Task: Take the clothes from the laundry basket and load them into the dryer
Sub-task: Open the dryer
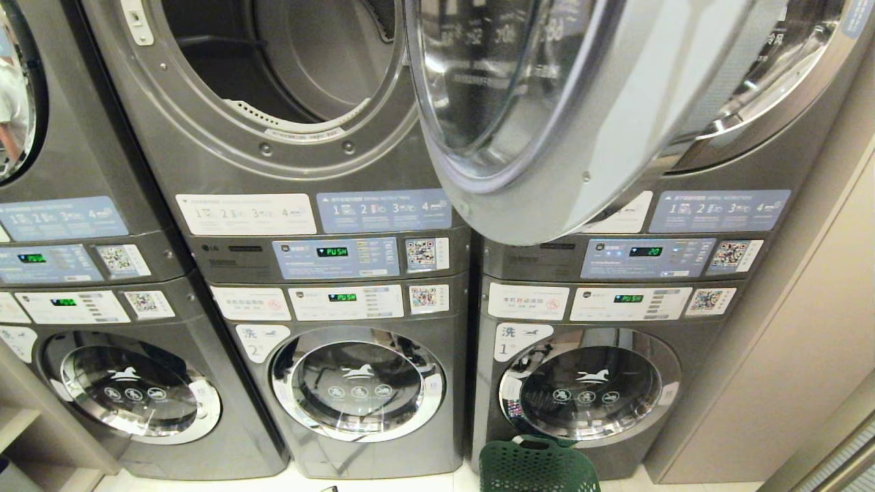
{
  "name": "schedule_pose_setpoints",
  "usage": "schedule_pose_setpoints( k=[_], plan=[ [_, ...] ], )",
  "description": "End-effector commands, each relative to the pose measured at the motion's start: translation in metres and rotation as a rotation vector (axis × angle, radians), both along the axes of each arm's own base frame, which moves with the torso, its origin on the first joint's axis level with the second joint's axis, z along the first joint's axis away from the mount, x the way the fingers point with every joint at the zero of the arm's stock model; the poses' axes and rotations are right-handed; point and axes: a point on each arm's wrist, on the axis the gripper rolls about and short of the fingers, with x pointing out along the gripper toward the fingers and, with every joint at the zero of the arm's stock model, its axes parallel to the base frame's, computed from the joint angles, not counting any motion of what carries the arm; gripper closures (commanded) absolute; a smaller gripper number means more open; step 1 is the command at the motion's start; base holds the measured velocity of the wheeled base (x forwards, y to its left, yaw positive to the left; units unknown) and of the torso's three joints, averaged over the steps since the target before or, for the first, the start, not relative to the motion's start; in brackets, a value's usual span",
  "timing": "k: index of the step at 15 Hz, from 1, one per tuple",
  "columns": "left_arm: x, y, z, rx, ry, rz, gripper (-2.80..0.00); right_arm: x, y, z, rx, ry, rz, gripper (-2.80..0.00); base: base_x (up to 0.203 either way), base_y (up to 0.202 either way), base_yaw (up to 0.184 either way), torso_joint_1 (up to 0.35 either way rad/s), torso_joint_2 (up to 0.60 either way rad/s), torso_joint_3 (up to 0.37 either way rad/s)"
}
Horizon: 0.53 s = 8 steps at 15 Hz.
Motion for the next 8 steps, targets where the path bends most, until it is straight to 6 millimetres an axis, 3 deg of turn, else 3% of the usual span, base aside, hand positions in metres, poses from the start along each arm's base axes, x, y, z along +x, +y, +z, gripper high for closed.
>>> schedule_pose_setpoints(
  k=[1,4,8],
  plan=[
    [-0.001,0.0,-0.015,0.01,0.025,0.007,0.0,0.0,0.0,0.0,-0.001,0.001,0.0,0.0,0.0,0.0,0.0,0.0,0.0,0.0],
    [-0.015,0.002,-0.014,0.03,-0.019,0.137,0.0,0.0,0.0,0.0,-0.001,0.001,0.0,0.0,0.0,0.0,0.0,0.0,0.0,0.0],
    [-0.015,0.004,-0.026,0.028,0.058,0.213,0.0,0.0,0.0,0.0,-0.001,0.001,0.001,0.0,0.0,0.0,0.0,0.0,0.0,0.0]
  ],
)
